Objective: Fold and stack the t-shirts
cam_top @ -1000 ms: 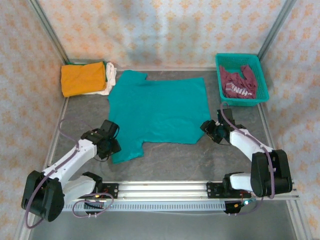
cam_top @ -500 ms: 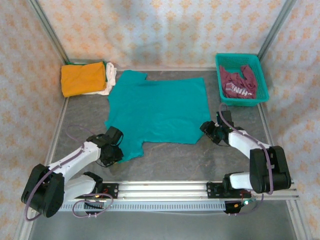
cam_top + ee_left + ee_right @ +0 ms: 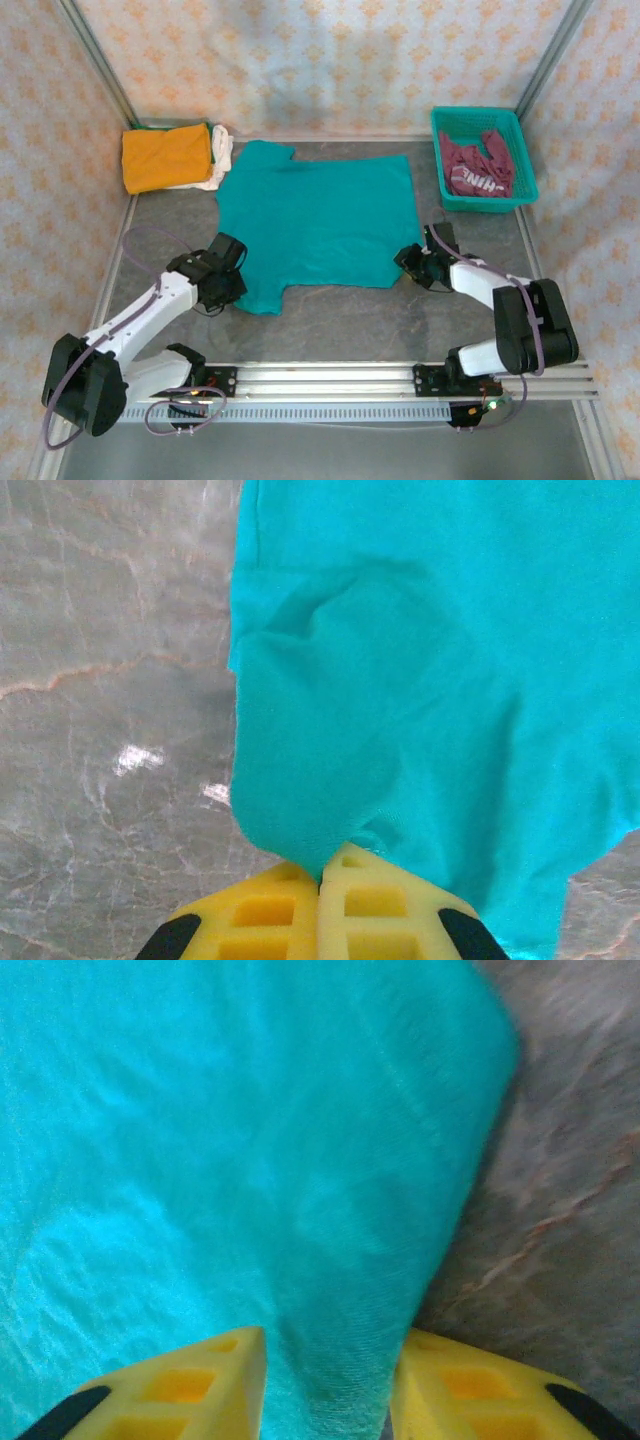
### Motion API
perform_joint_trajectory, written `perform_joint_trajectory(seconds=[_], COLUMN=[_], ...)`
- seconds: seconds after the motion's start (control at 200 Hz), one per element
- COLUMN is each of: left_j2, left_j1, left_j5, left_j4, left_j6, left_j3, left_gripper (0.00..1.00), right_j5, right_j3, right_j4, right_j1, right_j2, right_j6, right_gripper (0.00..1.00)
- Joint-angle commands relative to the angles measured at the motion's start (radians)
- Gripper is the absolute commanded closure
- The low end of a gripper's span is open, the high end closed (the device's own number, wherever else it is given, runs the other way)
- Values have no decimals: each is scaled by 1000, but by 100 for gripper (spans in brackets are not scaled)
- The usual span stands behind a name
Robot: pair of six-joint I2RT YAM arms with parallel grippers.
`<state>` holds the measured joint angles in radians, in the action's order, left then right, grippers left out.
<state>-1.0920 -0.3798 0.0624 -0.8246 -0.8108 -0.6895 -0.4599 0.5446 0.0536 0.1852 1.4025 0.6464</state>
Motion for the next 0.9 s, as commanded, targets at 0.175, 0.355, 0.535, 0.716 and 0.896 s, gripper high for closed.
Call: perform_joint_trajectory(seconds=[0.175,0.355,0.535,0.716,0.896], left_j2=[21,100,211,316,252], left_j1=[38,73,70,65,71], left_j5=[-107,-161,-167,-120,-122], left_j4=[-18,-60,-81,-66,5], left_j6=[70,84,99,84,150], left_j3=[-37,-35,0,9,-97], left_gripper=[100,100,100,100,100], right_j5=[-30,34,36,41,95], right_j3=[8,12,-31,-40,86], right_j4=[-55,101,214,283,375], right_j1=[16,16,15,15,16], right_j2=[37,-74,-209,-306,-284], right_j6=[24,-6,1,15,-28], right_gripper=[88,100,100,100,100])
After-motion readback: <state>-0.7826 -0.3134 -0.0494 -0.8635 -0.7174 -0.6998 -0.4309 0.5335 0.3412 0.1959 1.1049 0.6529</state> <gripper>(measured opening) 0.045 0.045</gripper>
